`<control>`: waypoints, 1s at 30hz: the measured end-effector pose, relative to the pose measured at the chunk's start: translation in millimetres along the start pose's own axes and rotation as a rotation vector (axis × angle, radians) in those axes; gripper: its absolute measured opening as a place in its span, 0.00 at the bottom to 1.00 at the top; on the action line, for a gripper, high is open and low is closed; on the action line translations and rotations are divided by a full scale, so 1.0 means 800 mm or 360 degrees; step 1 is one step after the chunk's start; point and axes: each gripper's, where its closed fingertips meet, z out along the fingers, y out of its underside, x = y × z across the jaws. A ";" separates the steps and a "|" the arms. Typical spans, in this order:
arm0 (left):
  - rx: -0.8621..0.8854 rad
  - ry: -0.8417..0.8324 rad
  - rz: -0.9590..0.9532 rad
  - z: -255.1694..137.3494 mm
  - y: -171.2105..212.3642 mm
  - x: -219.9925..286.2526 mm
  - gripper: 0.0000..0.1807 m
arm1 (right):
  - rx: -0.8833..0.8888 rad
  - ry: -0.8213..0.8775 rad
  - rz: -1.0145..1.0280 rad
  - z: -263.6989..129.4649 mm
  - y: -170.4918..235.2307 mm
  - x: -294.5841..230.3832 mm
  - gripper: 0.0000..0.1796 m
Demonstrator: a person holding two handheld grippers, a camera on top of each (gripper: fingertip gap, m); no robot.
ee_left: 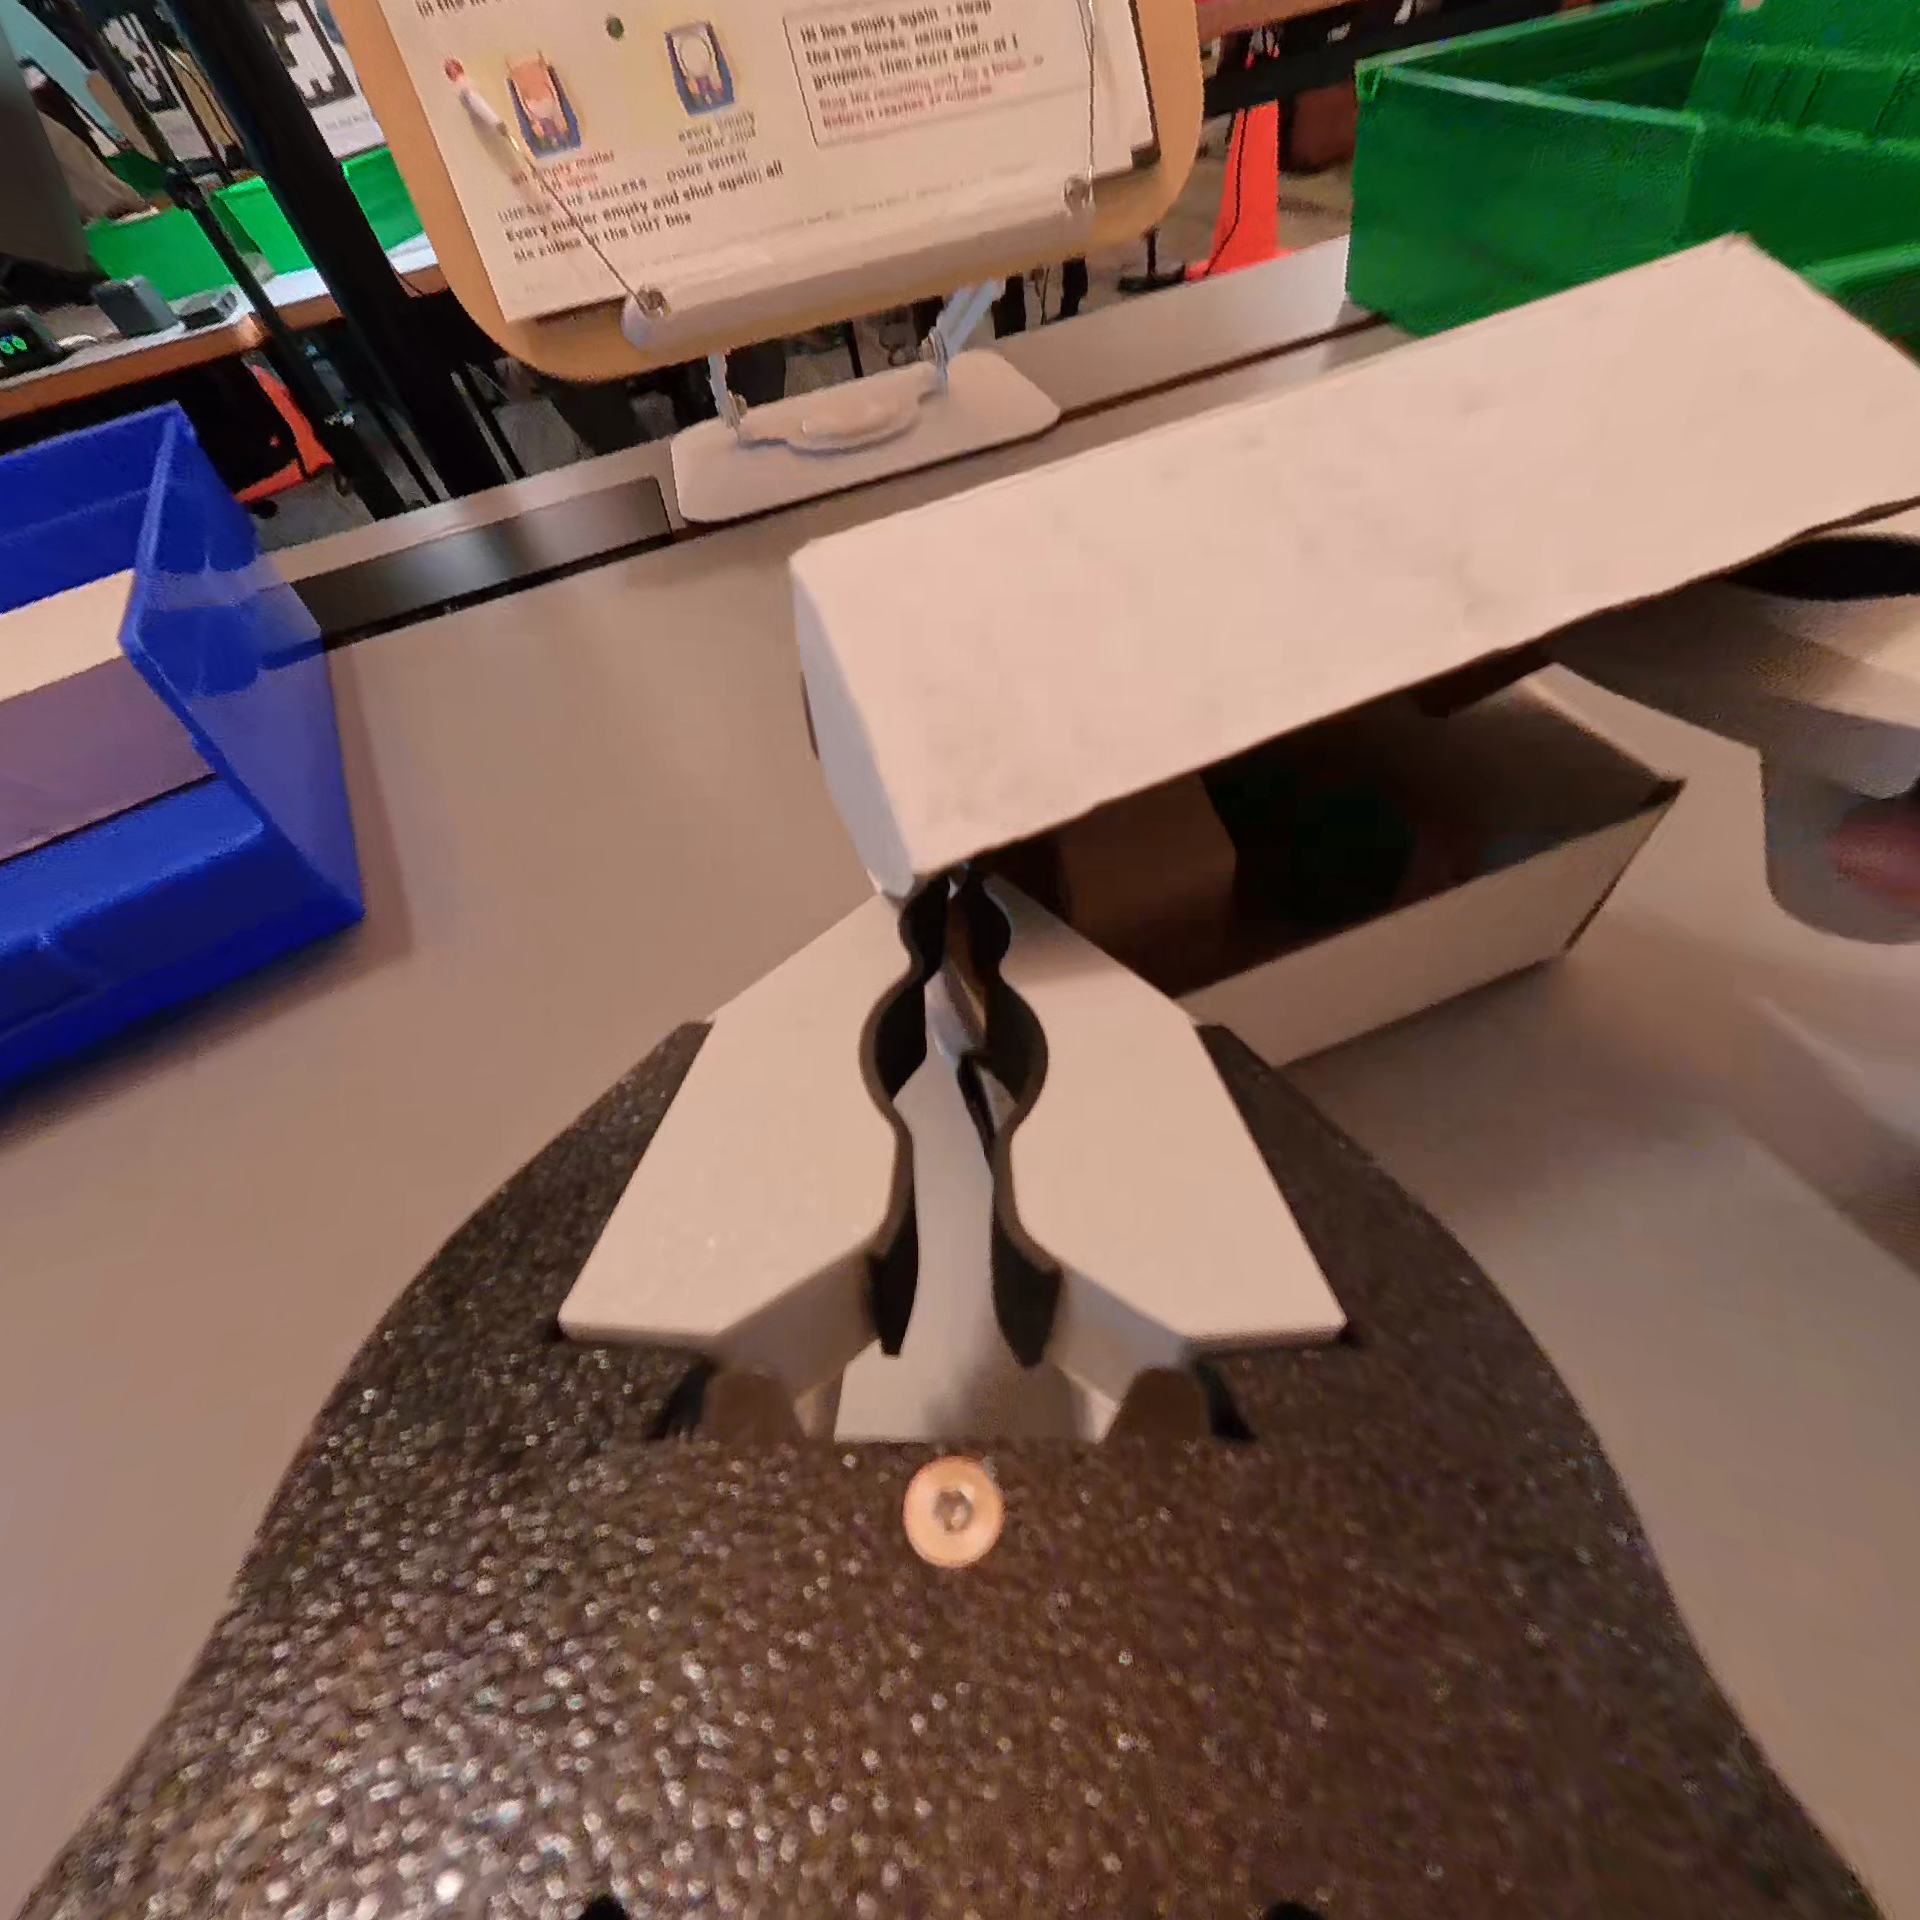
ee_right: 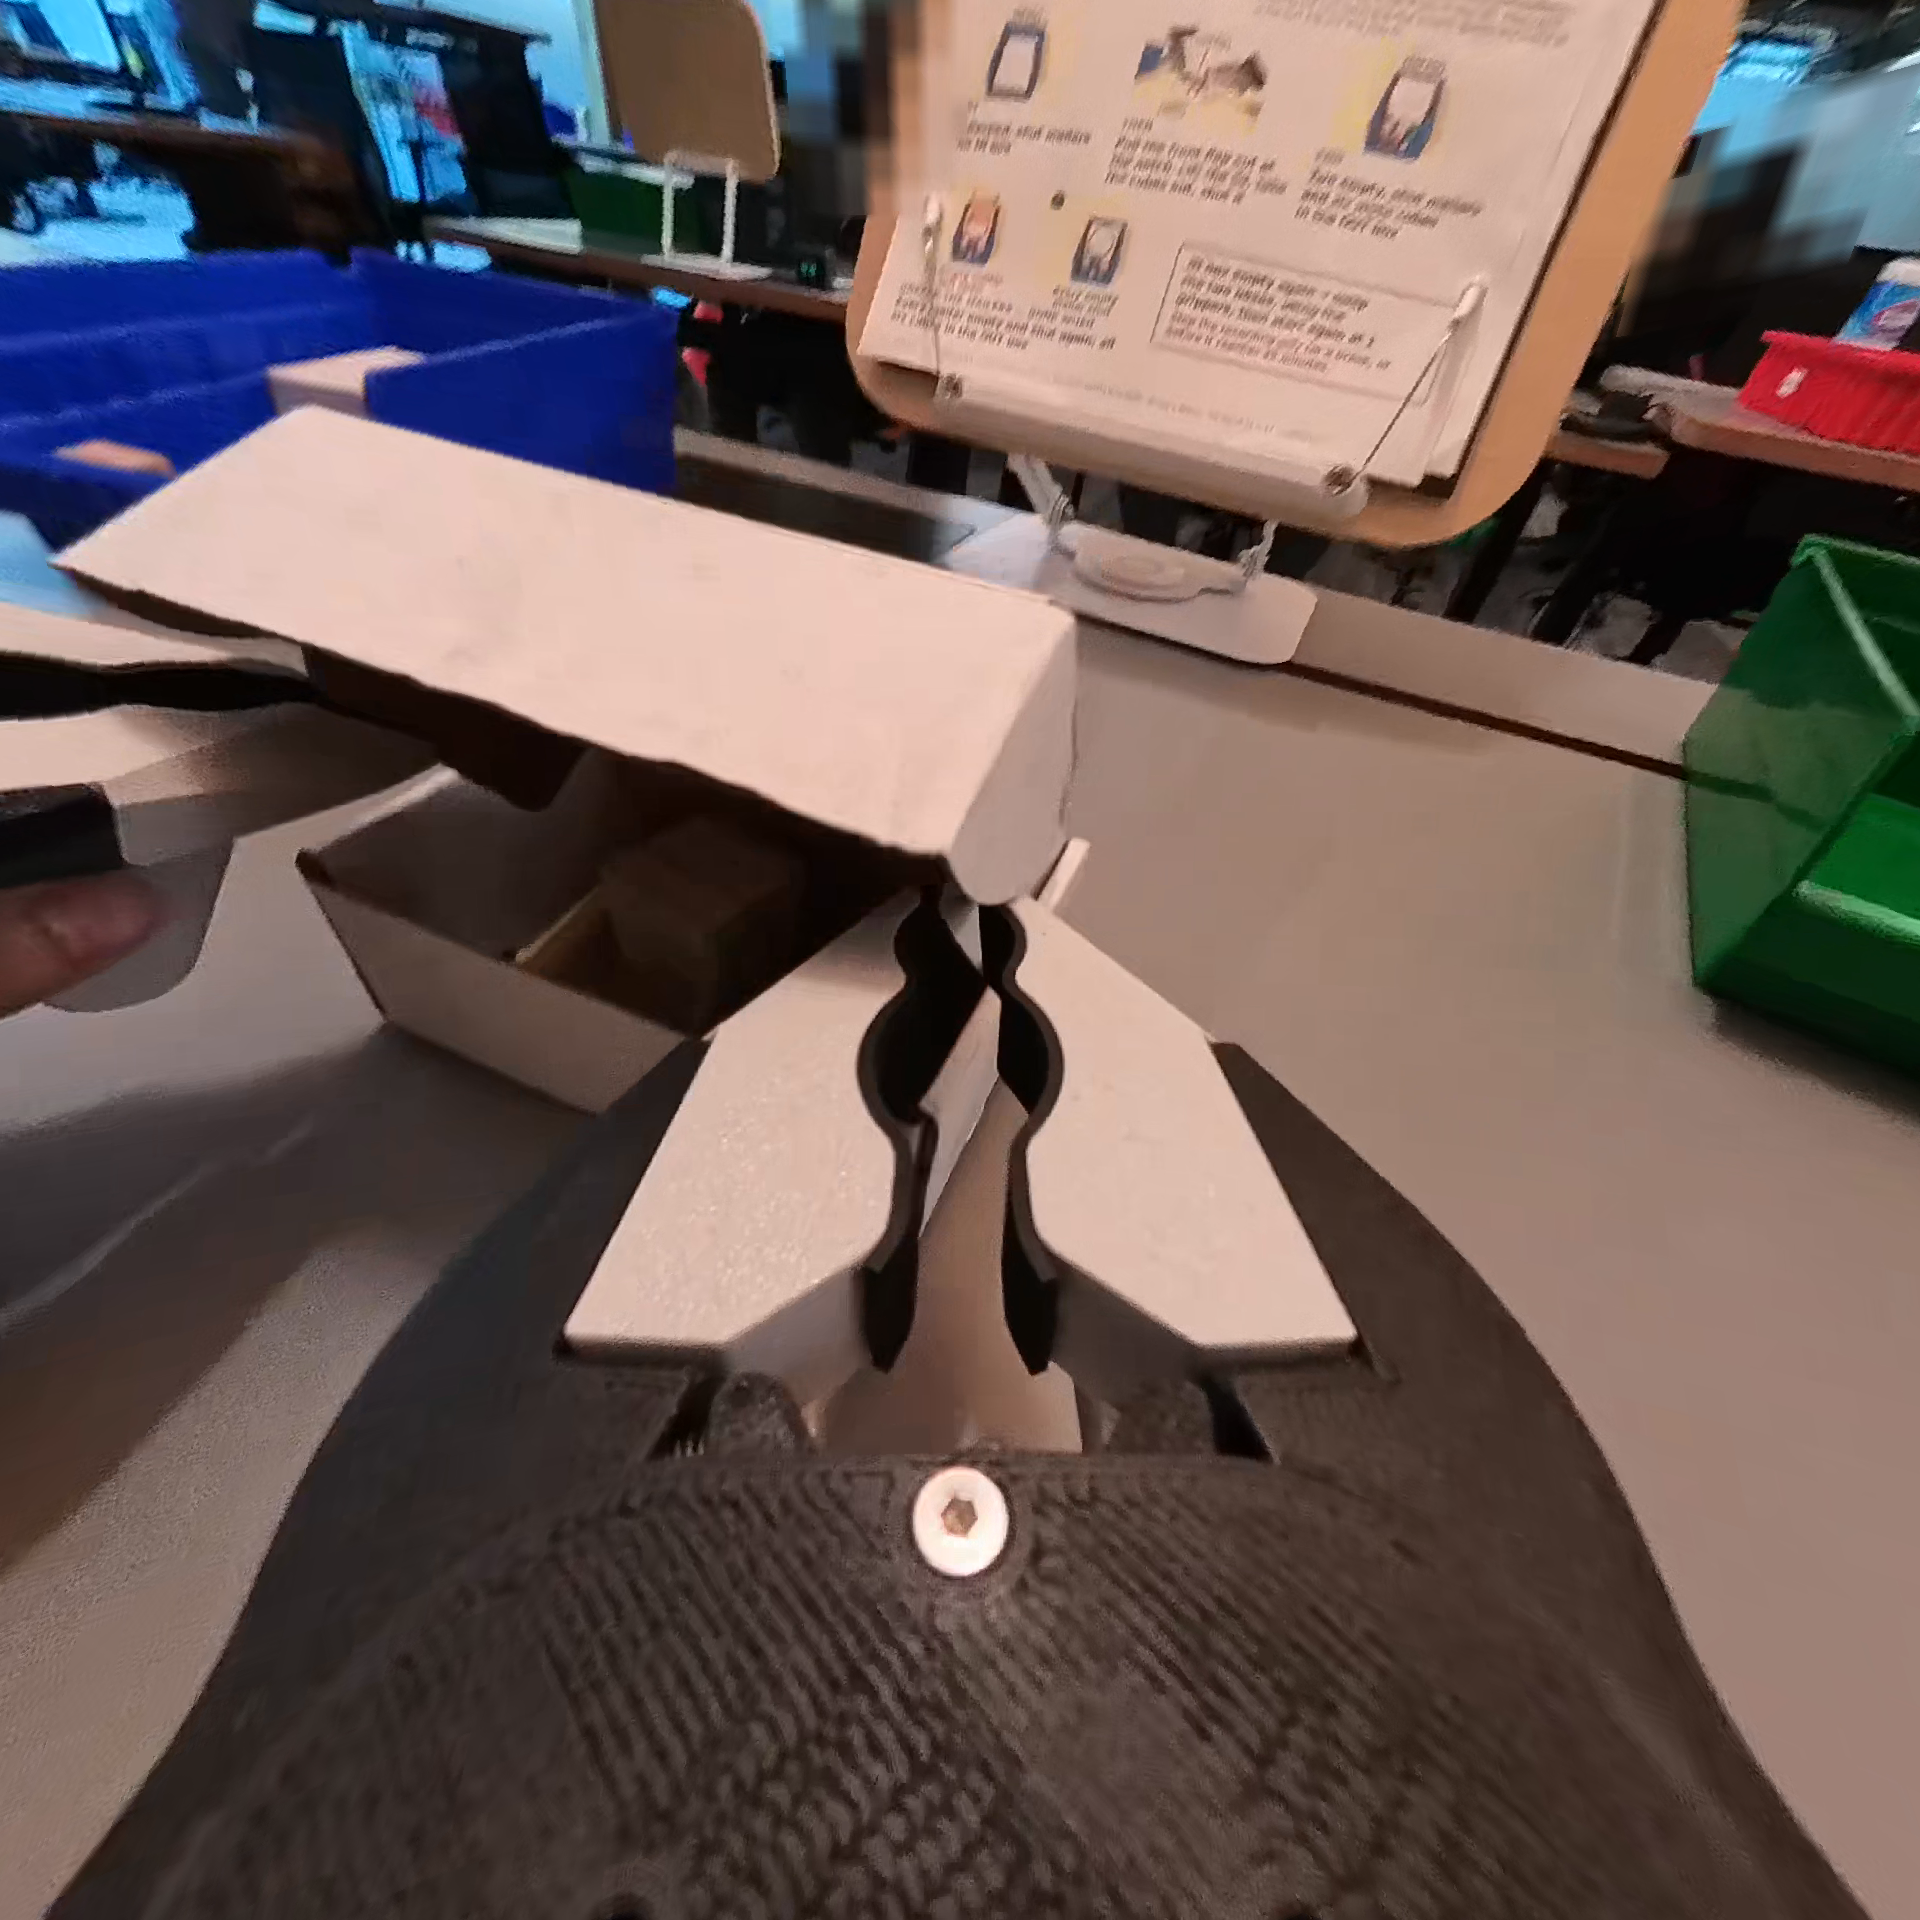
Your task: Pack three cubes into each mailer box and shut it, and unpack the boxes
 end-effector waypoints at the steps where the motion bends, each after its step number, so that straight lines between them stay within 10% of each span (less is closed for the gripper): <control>1: -0.0019 -0.0009 0.0021 0.000 0.005 0.001 0.00 | -0.0021 -0.0022 -0.0025 -0.001 0.004 -0.002 0.03; 11: -0.0062 -0.0077 0.0180 -0.001 0.014 0.011 0.00 | 0.0130 0.0395 -0.1031 -0.067 -0.025 -0.007 0.36; 16: -0.0070 -0.0055 0.0211 -0.001 0.015 0.015 0.00 | 0.0312 0.0432 -0.1866 -0.038 -0.054 -0.048 0.26; 21: -0.0074 -0.0018 0.0249 -0.016 0.023 0.007 0.07 | 0.0185 0.0362 -0.1972 -0.017 -0.046 -0.044 0.06; 30: 0.0194 -0.0176 0.0359 -0.044 -0.009 -0.007 0.18 | -0.0043 0.0011 -0.1836 -0.038 -0.034 -0.055 0.02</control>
